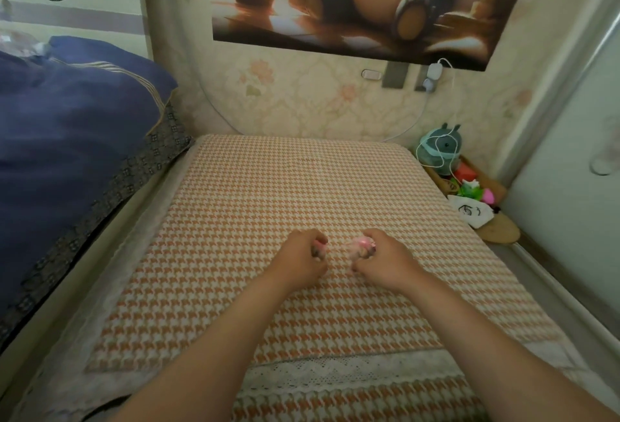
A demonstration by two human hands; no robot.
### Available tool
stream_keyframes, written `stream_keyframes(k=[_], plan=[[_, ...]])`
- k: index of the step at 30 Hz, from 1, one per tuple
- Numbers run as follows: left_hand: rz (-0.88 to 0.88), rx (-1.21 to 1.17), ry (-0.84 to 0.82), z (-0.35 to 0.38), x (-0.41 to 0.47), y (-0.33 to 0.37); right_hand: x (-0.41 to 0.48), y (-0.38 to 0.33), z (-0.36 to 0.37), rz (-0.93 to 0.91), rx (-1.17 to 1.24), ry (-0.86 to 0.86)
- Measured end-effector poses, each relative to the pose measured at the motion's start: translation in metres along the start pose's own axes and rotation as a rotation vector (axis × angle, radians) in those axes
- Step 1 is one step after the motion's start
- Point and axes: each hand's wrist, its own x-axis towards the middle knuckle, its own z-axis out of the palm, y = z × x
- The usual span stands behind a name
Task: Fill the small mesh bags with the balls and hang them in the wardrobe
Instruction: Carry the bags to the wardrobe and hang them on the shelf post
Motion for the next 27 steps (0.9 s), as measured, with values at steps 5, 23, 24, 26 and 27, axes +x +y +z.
stream_keyframes(k=[5,23,24,26,27], plan=[[0.092,-0.092,0.013,0.032,0.01,0.043,-0.006,0.061,-0.026,0.008,-0.112,0.058],[-0.011,-0.254,-0.132,0.124,0.189,0.166,0.109,0.192,-0.152,0.014,0.102,0.054],[-0.017,-0.262,-0.154,0.126,0.195,0.187,0.103,0.197,-0.171,0.035,0.132,0.056],[-0.016,-0.246,-0.204,0.128,0.202,0.236,0.09,0.208,-0.215,0.079,0.152,0.055],[-0.002,-0.229,-0.219,0.129,0.204,0.267,0.081,0.213,-0.241,0.101,0.154,0.063]])
